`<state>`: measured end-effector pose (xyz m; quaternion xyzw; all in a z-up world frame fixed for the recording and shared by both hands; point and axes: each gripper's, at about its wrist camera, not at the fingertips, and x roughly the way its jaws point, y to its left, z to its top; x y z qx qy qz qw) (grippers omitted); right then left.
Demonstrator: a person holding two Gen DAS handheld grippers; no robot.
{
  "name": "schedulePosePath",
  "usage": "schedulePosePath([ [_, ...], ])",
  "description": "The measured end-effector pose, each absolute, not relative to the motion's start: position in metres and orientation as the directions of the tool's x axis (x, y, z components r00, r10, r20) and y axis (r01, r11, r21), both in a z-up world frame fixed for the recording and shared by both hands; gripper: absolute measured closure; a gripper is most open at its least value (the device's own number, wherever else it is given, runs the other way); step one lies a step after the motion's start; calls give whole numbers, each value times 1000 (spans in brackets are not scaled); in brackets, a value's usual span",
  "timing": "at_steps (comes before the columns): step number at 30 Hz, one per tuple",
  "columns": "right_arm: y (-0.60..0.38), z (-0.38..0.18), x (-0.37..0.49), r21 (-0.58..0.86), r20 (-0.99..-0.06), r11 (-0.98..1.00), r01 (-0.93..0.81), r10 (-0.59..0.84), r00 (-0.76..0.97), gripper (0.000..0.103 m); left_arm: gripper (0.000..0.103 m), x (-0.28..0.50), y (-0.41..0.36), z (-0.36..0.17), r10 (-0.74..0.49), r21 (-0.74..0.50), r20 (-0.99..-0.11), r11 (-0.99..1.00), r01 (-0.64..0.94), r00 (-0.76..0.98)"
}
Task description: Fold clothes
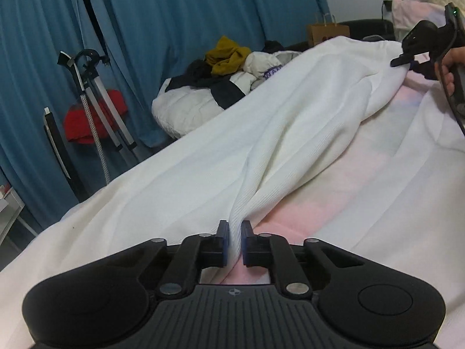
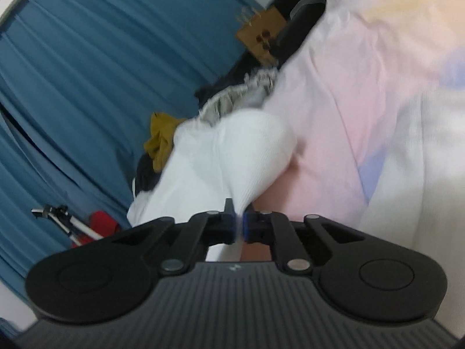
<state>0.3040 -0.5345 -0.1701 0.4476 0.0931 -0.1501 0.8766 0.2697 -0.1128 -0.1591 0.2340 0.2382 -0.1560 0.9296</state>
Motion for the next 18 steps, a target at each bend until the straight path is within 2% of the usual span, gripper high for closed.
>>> schedulePosePath([
  [4, -536, -142, 291, 760, -237, 566, 319, -215, 947, 97, 98, 257, -97, -132, -245, 290, -492, 859, 422, 836],
  [7, -544, -131, 279, 757, -232, 570, 318, -221, 947, 97, 98, 237, -81, -100, -324, 193, -484, 866, 460, 813],
  [11, -563, -139, 260, 738, -302, 546, 397, -259, 917, 97, 97, 220, -71, -87, -410, 73, -525, 851, 520, 746],
  [14, -576, -159, 256, 689, -389, 557, 463, -254, 885, 97, 97, 219, -74, -104, -406, 30, -581, 855, 517, 705],
  [18, -575, -166, 247, 656, -430, 588, 473, -224, 875, 95, 94, 221, -73, -118, -394, -10, -615, 870, 493, 683],
])
